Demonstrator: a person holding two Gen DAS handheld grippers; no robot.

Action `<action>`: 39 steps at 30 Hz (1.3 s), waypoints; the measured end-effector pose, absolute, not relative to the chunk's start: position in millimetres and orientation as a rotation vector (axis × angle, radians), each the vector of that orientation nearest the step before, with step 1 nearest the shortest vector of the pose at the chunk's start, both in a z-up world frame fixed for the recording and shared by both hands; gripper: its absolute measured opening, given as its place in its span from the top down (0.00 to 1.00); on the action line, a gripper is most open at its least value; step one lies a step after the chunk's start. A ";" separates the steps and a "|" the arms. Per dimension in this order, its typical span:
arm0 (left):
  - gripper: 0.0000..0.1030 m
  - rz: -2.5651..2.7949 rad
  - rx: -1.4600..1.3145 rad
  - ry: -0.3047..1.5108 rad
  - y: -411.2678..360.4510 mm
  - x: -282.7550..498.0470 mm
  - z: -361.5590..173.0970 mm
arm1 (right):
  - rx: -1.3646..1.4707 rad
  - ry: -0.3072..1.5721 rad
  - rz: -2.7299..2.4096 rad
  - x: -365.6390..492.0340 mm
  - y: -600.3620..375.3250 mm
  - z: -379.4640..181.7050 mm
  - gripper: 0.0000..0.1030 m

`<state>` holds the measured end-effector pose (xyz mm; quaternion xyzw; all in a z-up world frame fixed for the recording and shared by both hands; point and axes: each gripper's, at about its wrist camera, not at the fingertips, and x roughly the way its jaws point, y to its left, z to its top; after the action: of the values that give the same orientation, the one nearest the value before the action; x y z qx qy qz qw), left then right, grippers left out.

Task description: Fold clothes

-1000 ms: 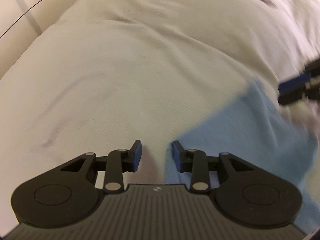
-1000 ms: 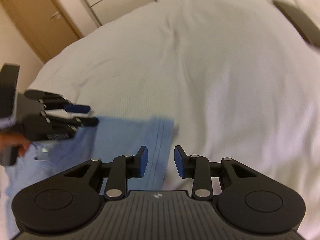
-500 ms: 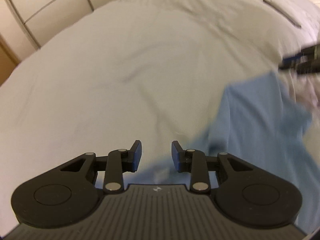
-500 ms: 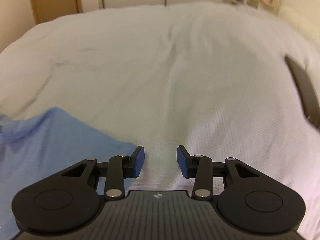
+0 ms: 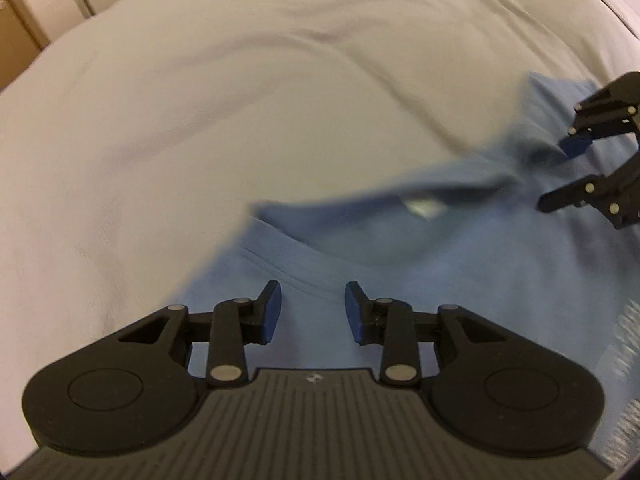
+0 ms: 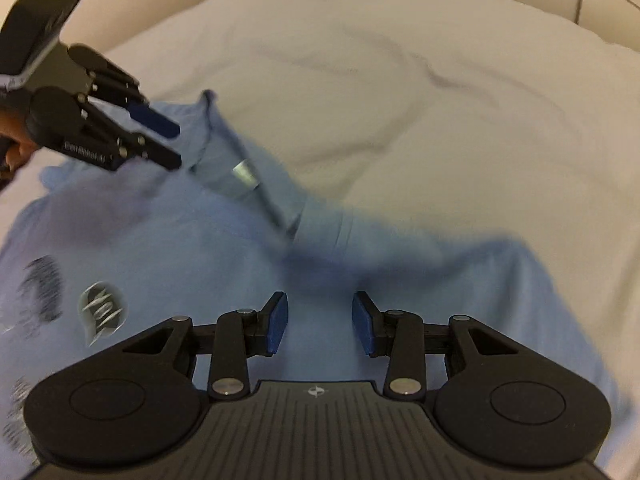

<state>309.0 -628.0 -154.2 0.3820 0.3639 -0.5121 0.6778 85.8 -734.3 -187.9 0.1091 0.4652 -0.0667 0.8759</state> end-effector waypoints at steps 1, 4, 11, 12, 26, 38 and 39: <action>0.71 -1.126 0.830 0.802 -630.8 321.0 -153.5 | 0.227 0.940 -0.206 93.1 -746.3 -184.1 0.67; 0.72 -1.050 0.669 0.790 -629.2 350.0 -139.6 | 0.262 0.844 -0.378 104.0 -777.1 -167.6 0.65; 0.71 -1.320 0.656 0.843 -622.6 317.2 -129.3 | 0.266 0.849 -0.304 97.2 -741.3 -150.8 0.64; 0.71 -1.352 0.681 0.851 -627.0 310.8 -135.4 | 0.258 0.860 -0.277 97.1 -732.2 -150.7 0.64; 0.70 -1.154 0.367 0.778 -648.1 366.0 -125.1 | 0.150 0.918 -0.099 135.5 -691.1 -167.8 0.66; 0.68 -1.343 0.610 0.785 -604.2 300.3 -150.5 | 0.002 0.905 -0.353 145.0 -729.9 -159.5 0.65; 0.68 -1.360 0.614 0.783 -609.3 295.2 -152.5 | 0.011 0.899 -0.364 134.5 -729.8 -154.9 0.65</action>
<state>295.2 -609.3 -152.5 0.2720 0.3466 -0.6025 0.6655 134.5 -729.8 -154.9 0.0052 0.4319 -0.1751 0.8848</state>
